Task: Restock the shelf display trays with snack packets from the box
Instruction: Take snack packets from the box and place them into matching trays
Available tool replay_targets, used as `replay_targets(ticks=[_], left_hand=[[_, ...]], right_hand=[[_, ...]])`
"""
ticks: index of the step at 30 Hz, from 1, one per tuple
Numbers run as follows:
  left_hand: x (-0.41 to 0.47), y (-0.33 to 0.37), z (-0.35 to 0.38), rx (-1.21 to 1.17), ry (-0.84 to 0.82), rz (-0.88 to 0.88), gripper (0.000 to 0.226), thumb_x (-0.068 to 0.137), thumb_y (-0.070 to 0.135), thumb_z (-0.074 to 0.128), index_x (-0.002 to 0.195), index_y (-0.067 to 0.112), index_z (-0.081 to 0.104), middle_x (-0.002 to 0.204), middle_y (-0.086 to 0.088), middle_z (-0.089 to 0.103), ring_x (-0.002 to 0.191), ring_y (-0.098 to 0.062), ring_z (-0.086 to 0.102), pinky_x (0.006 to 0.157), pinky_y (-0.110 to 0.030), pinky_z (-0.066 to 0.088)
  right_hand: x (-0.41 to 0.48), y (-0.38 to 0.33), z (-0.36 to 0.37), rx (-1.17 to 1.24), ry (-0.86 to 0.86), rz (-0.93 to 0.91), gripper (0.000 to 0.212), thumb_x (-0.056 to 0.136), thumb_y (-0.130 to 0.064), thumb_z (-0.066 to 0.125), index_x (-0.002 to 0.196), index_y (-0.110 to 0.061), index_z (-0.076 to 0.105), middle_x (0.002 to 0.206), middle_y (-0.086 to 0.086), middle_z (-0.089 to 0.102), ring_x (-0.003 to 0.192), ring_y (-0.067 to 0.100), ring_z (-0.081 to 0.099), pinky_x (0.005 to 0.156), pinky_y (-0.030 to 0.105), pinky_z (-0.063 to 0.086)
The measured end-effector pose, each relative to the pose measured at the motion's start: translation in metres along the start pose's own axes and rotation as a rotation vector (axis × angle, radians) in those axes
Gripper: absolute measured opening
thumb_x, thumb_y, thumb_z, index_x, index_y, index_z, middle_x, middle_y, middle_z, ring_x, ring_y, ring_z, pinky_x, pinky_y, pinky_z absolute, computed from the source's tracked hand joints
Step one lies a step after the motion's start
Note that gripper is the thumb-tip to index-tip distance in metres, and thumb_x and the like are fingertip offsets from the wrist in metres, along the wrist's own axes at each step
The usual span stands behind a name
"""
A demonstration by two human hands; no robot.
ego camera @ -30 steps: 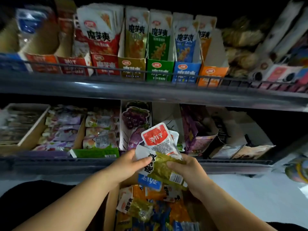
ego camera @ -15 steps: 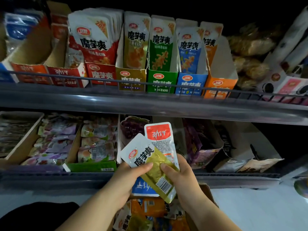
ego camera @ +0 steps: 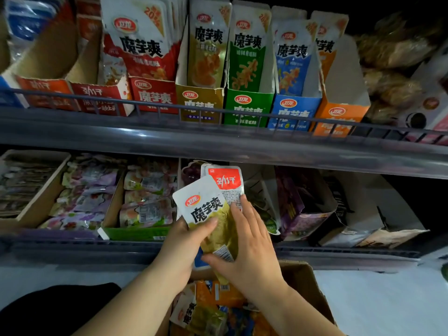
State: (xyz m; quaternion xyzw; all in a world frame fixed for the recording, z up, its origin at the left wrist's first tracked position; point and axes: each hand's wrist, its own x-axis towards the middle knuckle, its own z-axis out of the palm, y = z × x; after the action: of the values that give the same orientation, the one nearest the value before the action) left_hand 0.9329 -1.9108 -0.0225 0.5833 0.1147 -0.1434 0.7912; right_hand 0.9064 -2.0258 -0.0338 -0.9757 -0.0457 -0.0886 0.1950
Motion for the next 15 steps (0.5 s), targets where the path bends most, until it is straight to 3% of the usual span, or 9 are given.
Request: replay_targets(ticks=[3,5,7,9,10,13,15], left_hand=[[-0.001,0.001,0.000,-0.046,-0.028,-0.040,0.019,0.083,0.011,0.060,0.099,0.022,0.062,0.095,0.000,0.069,0.093,-0.020,0.064,0.080,-0.037,0.051],[-0.002,0.002,0.001,-0.078,-0.039,-0.061,0.017,0.083,0.015,0.059,0.098,0.024,0.061,0.089,0.002,0.070,0.085,-0.016,0.065,0.068,-0.031,0.051],[-0.003,0.003,0.000,-0.116,-0.056,-0.081,0.018,0.080,0.021,0.060,0.097,0.024,0.061,0.083,0.003,0.072,0.078,-0.014,0.068,0.063,-0.028,0.053],[-0.005,0.005,0.000,-0.141,-0.093,-0.094,0.030,0.071,0.031,0.060,0.099,0.023,0.061,0.082,0.003,0.073,0.074,-0.013,0.069,0.062,-0.027,0.056],[-0.006,0.006,-0.001,-0.140,-0.105,-0.100,0.039,0.066,0.036,0.060,0.102,0.022,0.060,0.085,0.002,0.073,0.076,-0.014,0.070,0.066,-0.028,0.057],[-0.007,0.005,-0.001,-0.096,-0.114,-0.100,0.062,0.058,0.046,0.059,0.115,0.021,0.056,0.102,-0.004,0.070,0.091,-0.018,0.066,0.079,-0.032,0.052],[-0.008,0.003,-0.002,-0.091,-0.127,-0.083,0.060,0.057,0.045,0.058,0.113,0.021,0.055,0.097,-0.002,0.071,0.087,-0.016,0.068,0.073,-0.028,0.054]], right_hand=[[0.001,-0.006,-0.005,-0.127,-0.079,0.086,0.090,0.058,-0.074,0.027,0.123,-0.014,0.045,0.128,0.003,0.057,0.114,0.017,0.057,0.093,0.030,0.035],[-0.002,-0.008,-0.007,-0.174,-0.089,0.096,0.091,0.059,-0.073,0.028,0.123,-0.011,0.049,0.127,0.006,0.059,0.112,0.020,0.060,0.093,0.029,0.034],[-0.005,-0.009,-0.010,-0.157,-0.099,0.033,0.086,0.071,-0.064,0.038,0.136,-0.008,0.039,0.143,0.009,0.041,0.127,0.021,0.047,0.101,0.027,0.027],[-0.005,-0.007,-0.013,-0.036,-0.188,-0.041,0.085,0.081,-0.055,0.043,0.147,-0.014,0.010,0.156,0.000,0.008,0.142,0.015,0.020,0.110,0.021,0.017],[-0.006,-0.006,-0.015,0.015,-0.214,-0.035,0.084,0.082,-0.053,0.042,0.148,-0.017,0.004,0.156,-0.004,0.002,0.142,0.011,0.016,0.111,0.018,0.017],[-0.009,-0.002,-0.015,0.124,-0.151,-0.053,0.086,0.070,-0.054,0.023,0.145,-0.012,0.022,0.153,0.001,0.022,0.139,0.014,0.028,0.104,0.013,0.020],[-0.008,-0.002,-0.011,0.150,-0.094,-0.041,0.079,0.069,-0.045,0.025,0.134,-0.004,0.044,0.138,0.010,0.047,0.126,0.022,0.048,0.099,0.020,0.024]])
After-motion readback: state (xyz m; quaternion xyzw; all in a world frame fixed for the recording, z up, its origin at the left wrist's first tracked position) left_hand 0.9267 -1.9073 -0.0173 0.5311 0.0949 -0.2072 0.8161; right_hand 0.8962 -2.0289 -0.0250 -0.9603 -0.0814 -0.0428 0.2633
